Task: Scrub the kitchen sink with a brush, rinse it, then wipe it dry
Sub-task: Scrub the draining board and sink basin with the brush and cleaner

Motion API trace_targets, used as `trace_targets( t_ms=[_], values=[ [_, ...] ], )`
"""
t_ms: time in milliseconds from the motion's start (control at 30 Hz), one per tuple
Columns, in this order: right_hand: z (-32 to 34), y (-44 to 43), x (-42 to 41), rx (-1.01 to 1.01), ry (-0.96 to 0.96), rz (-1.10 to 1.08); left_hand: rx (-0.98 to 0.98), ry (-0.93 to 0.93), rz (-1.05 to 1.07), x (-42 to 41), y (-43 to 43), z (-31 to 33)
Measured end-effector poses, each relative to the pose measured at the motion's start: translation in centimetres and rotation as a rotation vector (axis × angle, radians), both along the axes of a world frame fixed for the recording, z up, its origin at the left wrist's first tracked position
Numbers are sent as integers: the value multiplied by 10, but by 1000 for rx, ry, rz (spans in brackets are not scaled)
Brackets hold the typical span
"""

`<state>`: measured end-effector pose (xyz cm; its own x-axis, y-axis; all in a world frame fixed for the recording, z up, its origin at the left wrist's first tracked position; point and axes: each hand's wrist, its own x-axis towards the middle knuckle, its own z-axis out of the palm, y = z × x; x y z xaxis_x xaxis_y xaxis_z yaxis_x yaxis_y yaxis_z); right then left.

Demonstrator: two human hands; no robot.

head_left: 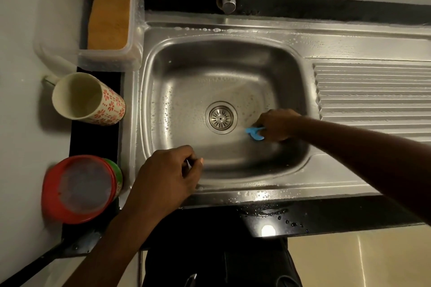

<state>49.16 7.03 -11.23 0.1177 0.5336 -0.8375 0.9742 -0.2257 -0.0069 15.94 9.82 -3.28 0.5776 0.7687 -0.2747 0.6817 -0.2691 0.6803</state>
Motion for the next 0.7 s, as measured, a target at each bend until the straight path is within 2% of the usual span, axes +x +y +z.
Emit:
trace_targets(
  t_ms=[100,233,300,367,467,567,633,700],
  values=[
    [-6,-1,-21,0,70,-25,-6,-1,4,-1,0,1],
    [-30,-1,-109,-3,346,-115,-16,1,-14,3,-1,2],
    [-35,4,-140,87,393,-117,-11,3,-23,5,-2,3],
    [-32,5,-138,83,393,-93,-7,-6,-22,7,-1,4],
    [-12,-6,-86,-89,305,23,19,-12,-7,6,0,5],
    [5,-15,-29,-215,17,272,16,-22,8,5,-1,4],
    [7,-12,-5,-129,-141,331,11,-21,13,4,-2,4],
    [2,1,2,44,-208,272,14,-24,18,2,-5,3]
  ],
)
